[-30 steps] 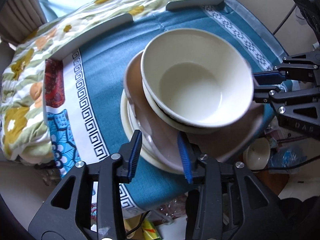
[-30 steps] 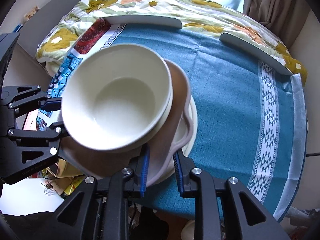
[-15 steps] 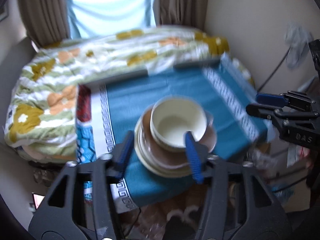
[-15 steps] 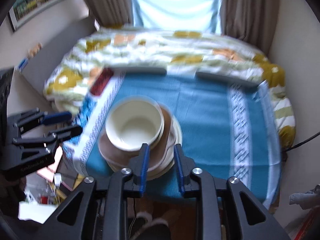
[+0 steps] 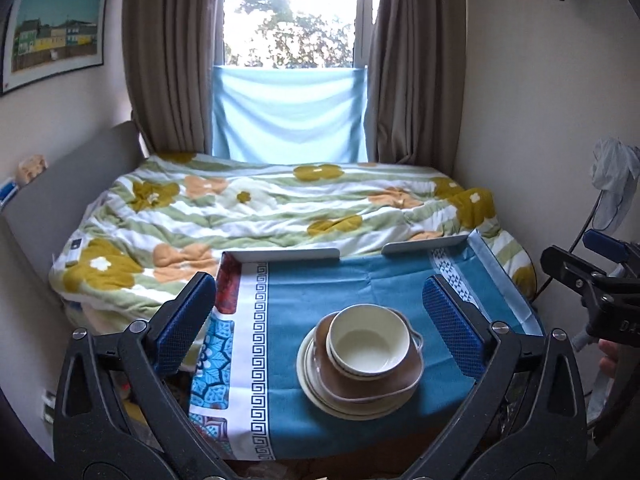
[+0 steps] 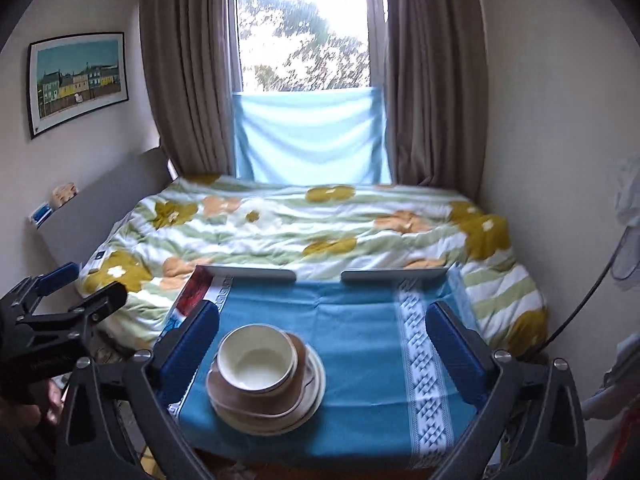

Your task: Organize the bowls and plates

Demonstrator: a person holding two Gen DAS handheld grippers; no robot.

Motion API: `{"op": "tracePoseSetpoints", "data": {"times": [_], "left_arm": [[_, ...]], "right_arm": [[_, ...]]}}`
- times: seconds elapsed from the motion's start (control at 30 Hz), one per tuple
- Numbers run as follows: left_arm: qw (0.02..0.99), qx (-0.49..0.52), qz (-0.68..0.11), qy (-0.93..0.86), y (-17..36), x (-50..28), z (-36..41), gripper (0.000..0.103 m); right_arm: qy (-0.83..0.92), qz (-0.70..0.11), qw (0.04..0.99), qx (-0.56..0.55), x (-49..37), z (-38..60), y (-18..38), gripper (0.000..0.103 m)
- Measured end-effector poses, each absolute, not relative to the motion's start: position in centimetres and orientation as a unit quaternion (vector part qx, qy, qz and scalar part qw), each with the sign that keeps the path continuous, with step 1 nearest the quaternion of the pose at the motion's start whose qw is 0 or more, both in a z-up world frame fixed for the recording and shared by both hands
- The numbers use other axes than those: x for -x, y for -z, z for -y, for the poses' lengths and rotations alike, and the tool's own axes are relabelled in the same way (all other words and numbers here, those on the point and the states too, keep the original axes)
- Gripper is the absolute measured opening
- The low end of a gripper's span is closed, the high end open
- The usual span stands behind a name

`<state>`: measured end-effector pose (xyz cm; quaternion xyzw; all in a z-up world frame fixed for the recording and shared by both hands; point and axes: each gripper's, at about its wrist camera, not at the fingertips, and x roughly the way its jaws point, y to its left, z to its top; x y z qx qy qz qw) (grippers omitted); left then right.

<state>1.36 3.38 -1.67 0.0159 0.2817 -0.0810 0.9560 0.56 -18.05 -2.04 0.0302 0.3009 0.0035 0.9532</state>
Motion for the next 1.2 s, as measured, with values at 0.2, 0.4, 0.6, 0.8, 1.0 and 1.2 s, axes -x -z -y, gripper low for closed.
{"op": "tracePoseSetpoints", "data": {"times": [0.2, 0.4, 0.6, 0.8, 1.0, 1.2], "left_arm": [[0.966, -0.012, -0.248, 0.074, 0.7, 0.7, -3.2, 0.103], [0.967, -0.017, -0.245, 0.072, 0.6, 1.0, -2.6, 0.103], [0.967, -0.018, -0.242, 0.076, 0.6, 1.5, -2.3, 0.103], [0.967, -0.017, -0.242, 0.077, 0.6, 1.6, -2.4, 0.103], [0.968, -0.015, -0.241, 0.073, 0.4, 2.1, -2.7, 0.103], [0.968, -0.015, -0.24, 0.068, 0.3, 2.5, -2.8, 0.103]], "right_arm": [[0.006, -0.296, 0.954, -0.032, 0.0, 18.6, 2.3, 0.103], [0.017, -0.287, 0.957, -0.035, 0.7, 19.3, 1.8, 0.103], [0.022, -0.28, 0.959, -0.029, 1.1, 19.1, 1.5, 0.103], [0.024, -0.275, 0.961, -0.028, 1.3, 19.2, 1.2, 0.103], [0.023, -0.274, 0.961, -0.027, 1.3, 19.2, 1.1, 0.103], [0.022, -0.275, 0.961, -0.027, 1.2, 19.2, 1.0, 0.103]]}}
